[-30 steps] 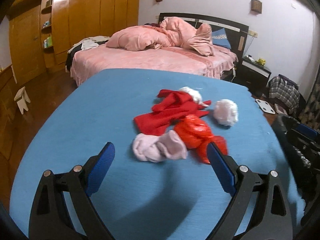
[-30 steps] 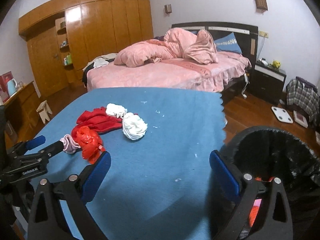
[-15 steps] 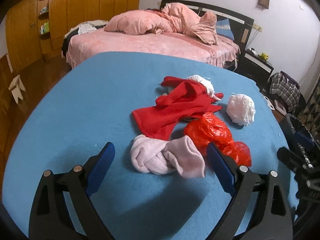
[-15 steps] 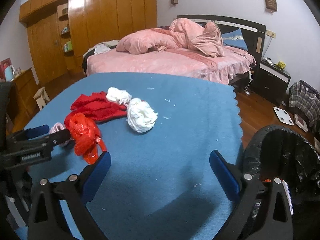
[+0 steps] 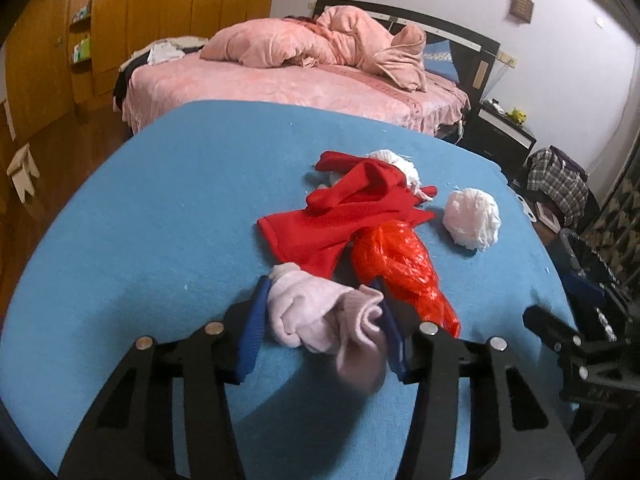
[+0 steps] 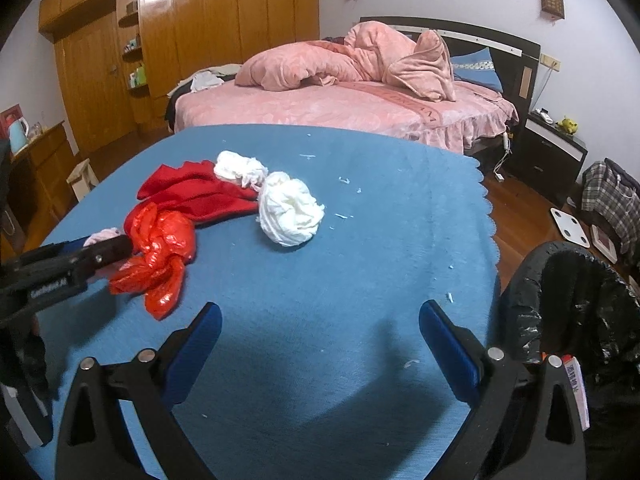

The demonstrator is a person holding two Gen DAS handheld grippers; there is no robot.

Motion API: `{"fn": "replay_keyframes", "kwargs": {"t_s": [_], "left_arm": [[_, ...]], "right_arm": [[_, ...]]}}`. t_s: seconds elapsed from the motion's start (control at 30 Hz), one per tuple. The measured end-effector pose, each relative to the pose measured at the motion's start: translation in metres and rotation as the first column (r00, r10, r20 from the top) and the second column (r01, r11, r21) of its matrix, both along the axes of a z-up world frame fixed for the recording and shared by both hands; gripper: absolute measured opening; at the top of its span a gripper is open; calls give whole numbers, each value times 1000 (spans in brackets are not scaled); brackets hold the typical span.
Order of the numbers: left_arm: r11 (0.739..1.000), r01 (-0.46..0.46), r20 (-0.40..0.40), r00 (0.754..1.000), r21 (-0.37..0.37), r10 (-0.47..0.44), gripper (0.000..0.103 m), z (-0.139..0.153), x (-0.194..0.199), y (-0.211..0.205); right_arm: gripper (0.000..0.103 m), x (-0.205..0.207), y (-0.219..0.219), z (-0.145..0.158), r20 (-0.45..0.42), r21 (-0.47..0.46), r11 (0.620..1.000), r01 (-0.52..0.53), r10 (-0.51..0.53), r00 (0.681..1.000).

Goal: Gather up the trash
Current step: 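Grasp the pink socks with the left gripper while the right gripper grasps the red bag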

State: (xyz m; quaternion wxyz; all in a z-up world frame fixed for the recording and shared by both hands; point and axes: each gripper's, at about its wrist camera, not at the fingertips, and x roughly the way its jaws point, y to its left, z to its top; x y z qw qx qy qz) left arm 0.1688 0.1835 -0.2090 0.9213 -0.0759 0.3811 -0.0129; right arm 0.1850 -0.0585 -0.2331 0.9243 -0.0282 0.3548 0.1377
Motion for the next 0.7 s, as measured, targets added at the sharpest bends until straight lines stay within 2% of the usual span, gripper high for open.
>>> {"fn": "replay_keyframes", "kwargs": {"t_s": [0.27,0.43,0.7], "left_arm": [[998,-40,-1,999,51,40,48,2,-12,25],[996,-89,-11,996,18,89,47,1,-15,49],[996,-86,-34,996,-4,86,48,-6,-12,53]], "right_arm": [[97,3,15,6,5,31,999,-25,25,1000],[97,7,34,13,12,46,998,-52,51,999],[97,18,72,19,24,33,994,-107,106,994]]}}
